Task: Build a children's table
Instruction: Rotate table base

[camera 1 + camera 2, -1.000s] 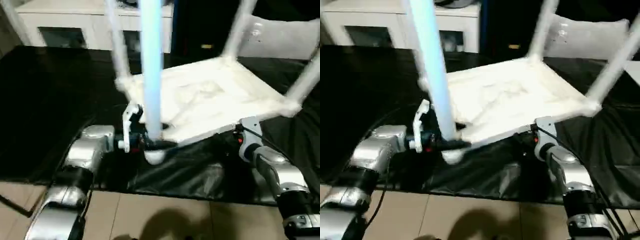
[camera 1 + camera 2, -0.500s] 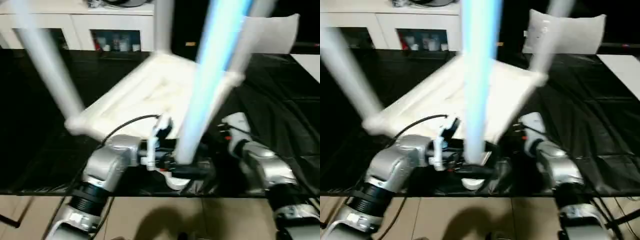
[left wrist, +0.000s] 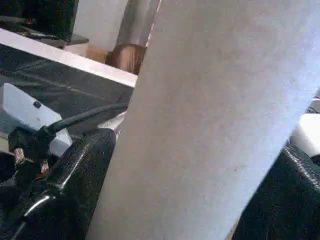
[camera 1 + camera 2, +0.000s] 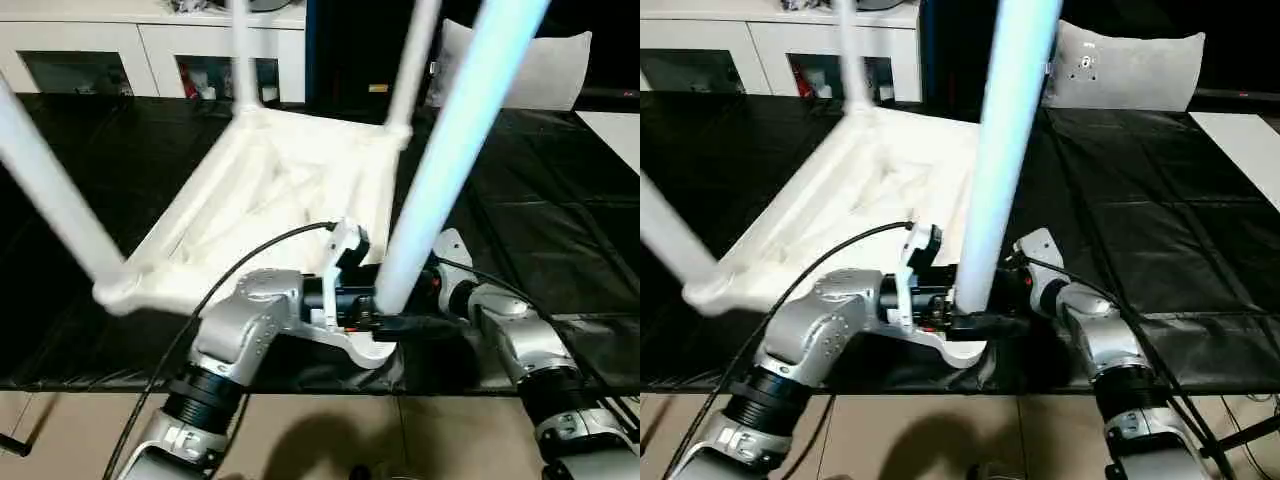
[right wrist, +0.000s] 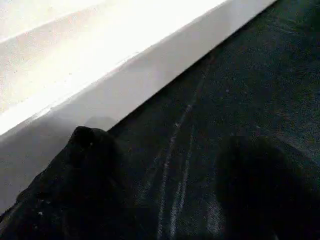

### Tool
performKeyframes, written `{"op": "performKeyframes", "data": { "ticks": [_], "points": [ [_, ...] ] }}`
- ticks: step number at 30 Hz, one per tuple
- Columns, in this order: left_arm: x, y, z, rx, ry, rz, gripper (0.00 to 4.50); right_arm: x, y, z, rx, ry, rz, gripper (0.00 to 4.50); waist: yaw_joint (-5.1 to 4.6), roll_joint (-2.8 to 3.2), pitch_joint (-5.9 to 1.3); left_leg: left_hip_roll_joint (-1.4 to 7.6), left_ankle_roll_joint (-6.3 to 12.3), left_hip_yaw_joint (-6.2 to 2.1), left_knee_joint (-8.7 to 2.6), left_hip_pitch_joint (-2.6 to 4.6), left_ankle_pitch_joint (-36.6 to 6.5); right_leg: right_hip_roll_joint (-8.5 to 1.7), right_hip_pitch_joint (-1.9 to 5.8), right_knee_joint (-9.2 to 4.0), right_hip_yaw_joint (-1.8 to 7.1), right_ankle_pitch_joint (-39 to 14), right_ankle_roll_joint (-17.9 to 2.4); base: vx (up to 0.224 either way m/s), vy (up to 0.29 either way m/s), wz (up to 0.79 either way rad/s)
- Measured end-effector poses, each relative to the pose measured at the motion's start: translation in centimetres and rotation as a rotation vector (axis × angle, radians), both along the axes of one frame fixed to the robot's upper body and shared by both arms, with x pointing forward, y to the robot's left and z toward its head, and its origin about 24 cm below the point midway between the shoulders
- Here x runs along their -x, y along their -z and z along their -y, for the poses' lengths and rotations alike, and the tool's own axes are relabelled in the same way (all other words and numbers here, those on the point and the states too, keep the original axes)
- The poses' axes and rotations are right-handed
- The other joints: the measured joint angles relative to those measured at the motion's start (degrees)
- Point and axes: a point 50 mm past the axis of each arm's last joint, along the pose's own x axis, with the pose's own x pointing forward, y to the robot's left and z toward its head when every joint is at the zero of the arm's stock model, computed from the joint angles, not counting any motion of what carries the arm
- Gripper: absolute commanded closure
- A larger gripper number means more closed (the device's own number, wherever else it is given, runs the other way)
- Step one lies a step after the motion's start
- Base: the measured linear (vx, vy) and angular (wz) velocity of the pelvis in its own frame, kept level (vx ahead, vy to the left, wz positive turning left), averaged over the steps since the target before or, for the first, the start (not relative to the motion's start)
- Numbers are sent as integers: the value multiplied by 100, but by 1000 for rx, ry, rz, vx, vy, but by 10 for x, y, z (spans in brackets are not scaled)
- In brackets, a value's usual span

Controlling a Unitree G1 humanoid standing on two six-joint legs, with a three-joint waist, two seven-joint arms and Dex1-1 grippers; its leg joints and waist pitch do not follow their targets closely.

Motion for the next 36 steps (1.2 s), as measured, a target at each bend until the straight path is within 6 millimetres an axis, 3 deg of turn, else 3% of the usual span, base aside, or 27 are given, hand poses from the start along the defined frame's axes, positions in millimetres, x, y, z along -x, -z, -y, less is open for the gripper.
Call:
{"op": "performKeyframes", "data": {
  "ticks": [12, 19, 25, 29, 34, 35, 36],
  "points": [
    [-39, -2, 4, -116, -322, 189, 3, -3, -7, 7, -18, 21, 46, 0, 22, 8, -4, 0, -10, 0, 0, -3, -5, 0, 0, 0, -1, 3, -5, 0, 0, 0],
    [-47, 7, -9, -165, -401, 222, 3, 8, -17, 46, 1, 84, 95, 0, 89, 34, -19, 2, -9, 0, 0, -2, -5, 0, 0, -1, -3, 3, -4, 0, 0, 0],
    [-41, 27, -29, -243, -404, 190, 3, 23, -22, 58, 9, 39, 101, 0, 78, 106, -41, 4, -13, 1, -1, -1, -7, 1, 0, -1, -5, -18, 31, 0, 0, 0],
    [-29, 45, -49, -343, -304, 188, 3, 38, -34, 65, 17, -50, 124, 0, 158, 119, -42, 8, -12, 0, -8, -4, -7, 3, 0, -6, -7, -22, 38, 0, 0, 0],
    [-26, 48, -58, -388, -260, 201, 3, 47, -41, 66, 20, -123, 129, 0, 189, 122, -43, 6, -13, 1, -8, -13, -9, 2, 5, -29, -7, -17, 29, 0, 0, 0],
    [-26, 47, -58, -390, -253, 218, 31, 50, -42, 67, 23, -139, 126, 0, 212, 127, -46, 5, -12, 1, -8, -17, -9, 1, 6, -36, -7, -13, 22, 0, 0, 0],
    [-25, 46, -58, -396, -230, 241, 31, 54, -43, 67, 30, -169, 120, 0, 234, 128, -46, 5, -11, 1, -9, -19, -10, 1, 6, -38, -7, -9, 17, 0, 0, 0]
  ]
}}
